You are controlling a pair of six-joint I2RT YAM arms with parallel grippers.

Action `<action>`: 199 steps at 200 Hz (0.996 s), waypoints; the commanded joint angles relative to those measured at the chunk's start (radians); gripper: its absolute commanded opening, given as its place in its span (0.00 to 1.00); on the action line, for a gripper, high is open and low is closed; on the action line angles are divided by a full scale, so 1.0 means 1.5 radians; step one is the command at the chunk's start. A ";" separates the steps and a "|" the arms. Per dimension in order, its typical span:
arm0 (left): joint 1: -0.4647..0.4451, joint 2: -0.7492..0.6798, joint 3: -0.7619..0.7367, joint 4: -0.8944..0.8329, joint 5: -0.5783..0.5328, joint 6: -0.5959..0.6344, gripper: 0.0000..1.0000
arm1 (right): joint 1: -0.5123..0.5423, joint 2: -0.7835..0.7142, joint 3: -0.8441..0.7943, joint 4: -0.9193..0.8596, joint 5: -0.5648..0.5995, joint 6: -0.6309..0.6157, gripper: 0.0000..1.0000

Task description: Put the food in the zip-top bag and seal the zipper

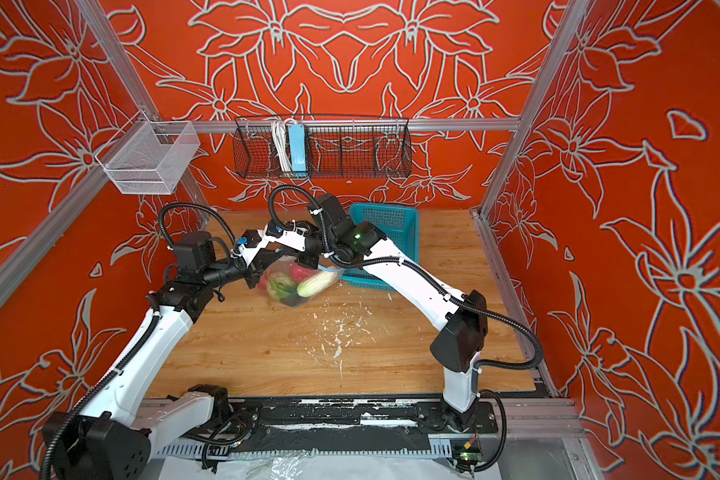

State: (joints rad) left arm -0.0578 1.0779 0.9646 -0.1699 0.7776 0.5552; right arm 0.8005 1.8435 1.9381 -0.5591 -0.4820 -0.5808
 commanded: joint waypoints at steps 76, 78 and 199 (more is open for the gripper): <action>-0.005 -0.032 -0.009 0.094 -0.007 -0.036 0.00 | -0.020 0.008 0.014 -0.096 -0.001 -0.039 0.00; -0.005 -0.032 -0.009 0.094 -0.008 -0.037 0.00 | -0.020 0.008 0.014 -0.095 0.000 -0.039 0.00; -0.005 -0.033 0.002 0.087 -0.015 -0.045 0.00 | -0.042 0.018 0.013 -0.120 0.017 -0.054 0.00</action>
State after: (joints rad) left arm -0.0677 1.0622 0.9371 -0.1253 0.7628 0.4931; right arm 0.7673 1.8454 1.9499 -0.6373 -0.4881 -0.6361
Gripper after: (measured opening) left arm 0.047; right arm 0.090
